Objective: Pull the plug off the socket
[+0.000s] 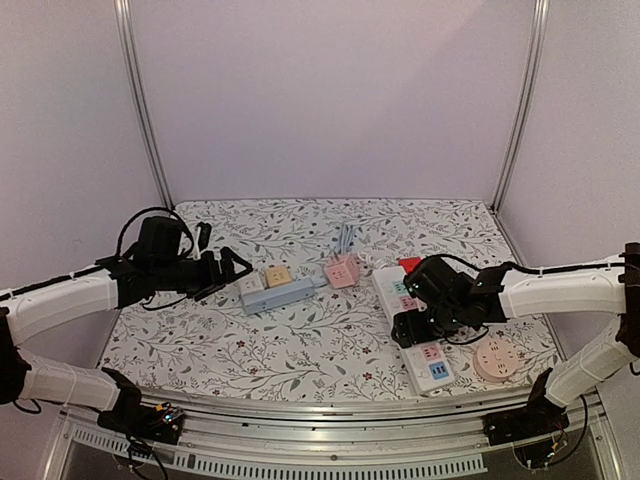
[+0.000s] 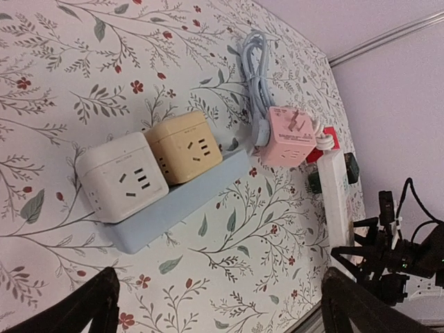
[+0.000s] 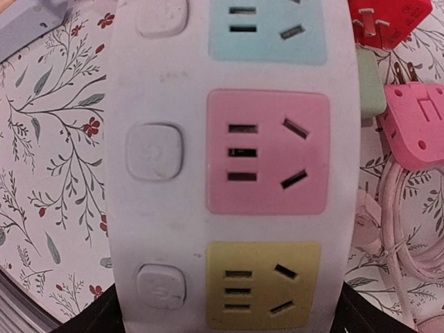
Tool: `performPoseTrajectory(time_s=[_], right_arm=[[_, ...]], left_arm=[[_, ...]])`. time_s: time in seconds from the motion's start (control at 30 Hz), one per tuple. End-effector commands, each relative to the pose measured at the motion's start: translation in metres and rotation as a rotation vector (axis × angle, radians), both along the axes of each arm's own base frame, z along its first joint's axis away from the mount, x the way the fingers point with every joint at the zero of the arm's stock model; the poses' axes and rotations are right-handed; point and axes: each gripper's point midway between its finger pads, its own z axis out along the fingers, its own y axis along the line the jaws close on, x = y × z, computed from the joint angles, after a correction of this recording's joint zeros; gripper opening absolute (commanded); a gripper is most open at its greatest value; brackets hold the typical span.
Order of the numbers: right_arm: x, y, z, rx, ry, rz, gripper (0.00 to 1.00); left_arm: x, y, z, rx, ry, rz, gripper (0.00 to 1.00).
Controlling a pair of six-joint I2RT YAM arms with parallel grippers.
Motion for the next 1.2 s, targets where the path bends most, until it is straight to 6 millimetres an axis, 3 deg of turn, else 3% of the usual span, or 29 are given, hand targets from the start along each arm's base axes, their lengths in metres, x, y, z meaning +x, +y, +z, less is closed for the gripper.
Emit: performPoseTrajectory(time_s=[0.0,0.23,0.5,0.7,0.83,0.97,1.07,1.17], right_arm=[[0.004,-0.025,0.006,-0.001,-0.012,-0.059,0.71],[-0.003,-0.039,0.015,0.036,-0.02,-0.092,0.71],[-0.016,-0.036,0.052,0.149,-0.055,-0.028,0.7],[-0.041,-0.013,0.114,0.365,-0.098,0.149,0.7],[-0.051,0.0,0.149,0.465,-0.121,0.24,0.7],[-0.057,0.015,0.17,0.531,-0.127,0.303,0.69],[-0.054,0.02,0.171,0.519,-0.143,0.31,0.69],[-0.044,0.017,0.153,0.423,-0.152,0.273,0.69]], left_arm=[[0.006,-0.004,-0.015,0.016,0.002,-0.063,1.0],[0.018,-0.011,-0.036,0.01,0.064,-0.08,1.0],[0.014,-0.017,-0.035,0.008,0.065,-0.08,0.99],[0.002,-0.032,-0.008,0.012,-0.02,-0.109,0.98],[-0.011,-0.059,0.014,0.005,-0.086,-0.181,0.98],[-0.024,-0.086,0.034,-0.012,-0.147,-0.265,0.96],[-0.028,-0.095,0.037,-0.013,-0.163,-0.288,0.96],[-0.02,-0.081,0.026,0.06,-0.155,-0.228,0.97]])
